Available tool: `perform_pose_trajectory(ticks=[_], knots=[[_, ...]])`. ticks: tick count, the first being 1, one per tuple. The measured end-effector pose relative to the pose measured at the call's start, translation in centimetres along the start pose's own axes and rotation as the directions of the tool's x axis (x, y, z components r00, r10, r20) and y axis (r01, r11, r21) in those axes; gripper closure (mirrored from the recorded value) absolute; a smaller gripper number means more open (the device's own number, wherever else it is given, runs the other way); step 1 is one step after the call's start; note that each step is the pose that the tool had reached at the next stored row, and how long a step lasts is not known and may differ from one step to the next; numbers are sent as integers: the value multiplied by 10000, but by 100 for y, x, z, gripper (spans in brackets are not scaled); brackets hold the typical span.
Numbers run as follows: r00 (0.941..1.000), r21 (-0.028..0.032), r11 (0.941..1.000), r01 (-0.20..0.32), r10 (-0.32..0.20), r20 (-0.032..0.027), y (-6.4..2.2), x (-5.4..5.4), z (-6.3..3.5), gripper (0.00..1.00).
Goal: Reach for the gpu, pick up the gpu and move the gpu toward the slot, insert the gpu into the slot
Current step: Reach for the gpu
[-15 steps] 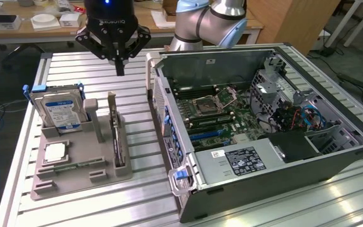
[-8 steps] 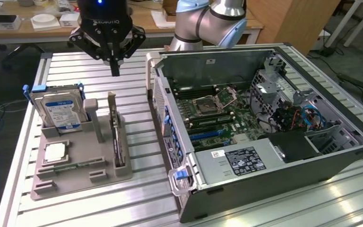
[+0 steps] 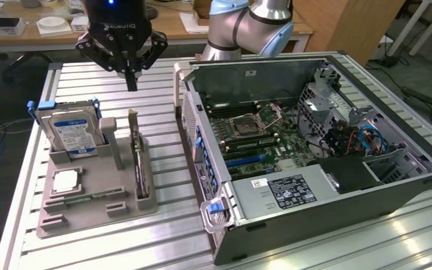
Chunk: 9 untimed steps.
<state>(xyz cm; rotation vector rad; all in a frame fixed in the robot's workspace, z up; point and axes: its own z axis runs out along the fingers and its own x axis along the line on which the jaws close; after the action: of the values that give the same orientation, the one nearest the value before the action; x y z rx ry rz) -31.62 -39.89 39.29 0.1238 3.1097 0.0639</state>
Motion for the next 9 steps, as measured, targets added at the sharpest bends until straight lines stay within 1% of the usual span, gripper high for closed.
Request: perform_pose_trajectory(ticks=[9], knots=[[10000, 0, 10000, -9, 9, 1, -5, 65, -2, 90]])
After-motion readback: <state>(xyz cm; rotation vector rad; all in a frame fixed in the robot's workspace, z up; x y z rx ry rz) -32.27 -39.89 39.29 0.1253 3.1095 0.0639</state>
